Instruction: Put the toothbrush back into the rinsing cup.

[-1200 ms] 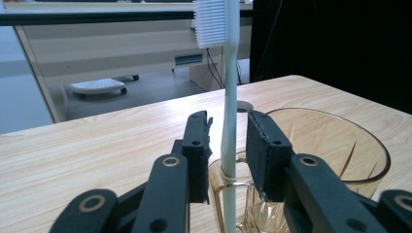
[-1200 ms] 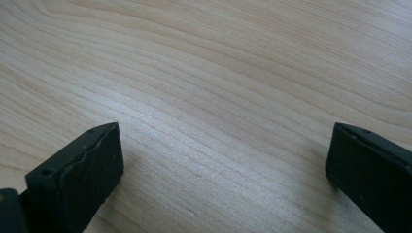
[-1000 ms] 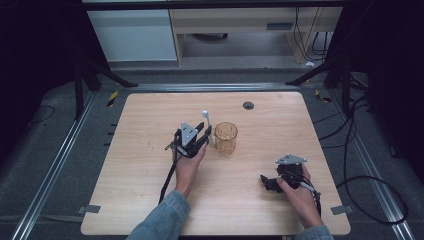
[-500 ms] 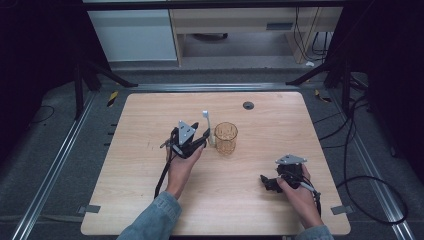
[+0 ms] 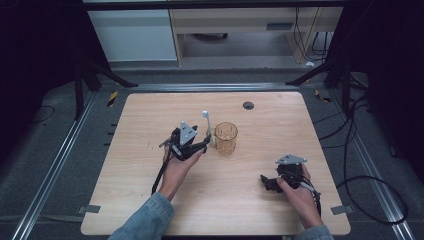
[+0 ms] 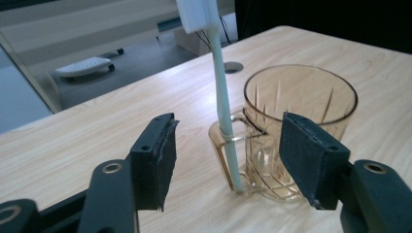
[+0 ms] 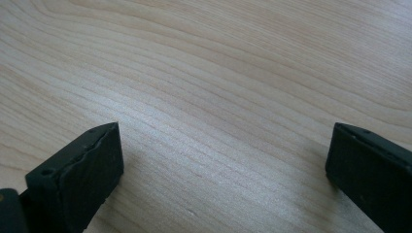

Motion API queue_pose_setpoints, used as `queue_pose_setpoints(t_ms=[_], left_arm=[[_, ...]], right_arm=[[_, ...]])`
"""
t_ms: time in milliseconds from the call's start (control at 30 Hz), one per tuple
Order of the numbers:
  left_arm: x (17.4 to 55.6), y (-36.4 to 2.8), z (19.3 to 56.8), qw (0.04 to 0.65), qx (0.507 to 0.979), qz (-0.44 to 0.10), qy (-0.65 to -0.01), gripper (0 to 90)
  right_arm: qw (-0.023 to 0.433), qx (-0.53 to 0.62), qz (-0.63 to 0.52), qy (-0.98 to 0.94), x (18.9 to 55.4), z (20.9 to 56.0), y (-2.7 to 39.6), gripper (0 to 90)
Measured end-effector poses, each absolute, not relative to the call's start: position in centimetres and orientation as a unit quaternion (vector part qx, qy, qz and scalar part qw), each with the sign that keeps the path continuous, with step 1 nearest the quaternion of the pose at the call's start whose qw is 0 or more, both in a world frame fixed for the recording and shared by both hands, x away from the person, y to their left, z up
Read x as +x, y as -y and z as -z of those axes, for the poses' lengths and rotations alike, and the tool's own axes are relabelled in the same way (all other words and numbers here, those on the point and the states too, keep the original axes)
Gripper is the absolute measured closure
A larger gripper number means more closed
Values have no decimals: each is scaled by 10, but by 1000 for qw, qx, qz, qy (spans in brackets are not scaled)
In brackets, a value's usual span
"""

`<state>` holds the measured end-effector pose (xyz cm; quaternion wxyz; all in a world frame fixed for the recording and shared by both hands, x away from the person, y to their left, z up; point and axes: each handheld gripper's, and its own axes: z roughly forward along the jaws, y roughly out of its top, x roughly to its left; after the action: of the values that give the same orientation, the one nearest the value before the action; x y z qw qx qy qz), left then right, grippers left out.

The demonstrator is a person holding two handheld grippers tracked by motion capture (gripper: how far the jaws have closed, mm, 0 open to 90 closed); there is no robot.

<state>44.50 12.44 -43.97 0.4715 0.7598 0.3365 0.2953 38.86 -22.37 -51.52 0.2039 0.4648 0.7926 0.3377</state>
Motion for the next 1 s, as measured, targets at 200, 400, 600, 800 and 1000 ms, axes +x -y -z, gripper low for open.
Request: queue_pose_setpoints(t_ms=[200, 400, 600, 800, 1000], left_arm=[[444, -126, 440, 458, 778, -274, -332, 276], [440, -126, 442, 432, 804, -242, -330, 162], [439, -127, 443, 404, 827, -200, -336, 108], [435, -124, 443, 376, 857, -173, -307, 67], [428, -129, 451, 341, 879, -163, -290, 51]], right_arm=[[204, 465, -338, -793, 389, 515, 224, 6], [204, 465, -338, -793, 389, 515, 224, 6], [204, 465, -338, -793, 389, 515, 224, 6], [204, 465, -338, -793, 389, 515, 224, 6], [204, 465, -338, -793, 389, 515, 224, 6]])
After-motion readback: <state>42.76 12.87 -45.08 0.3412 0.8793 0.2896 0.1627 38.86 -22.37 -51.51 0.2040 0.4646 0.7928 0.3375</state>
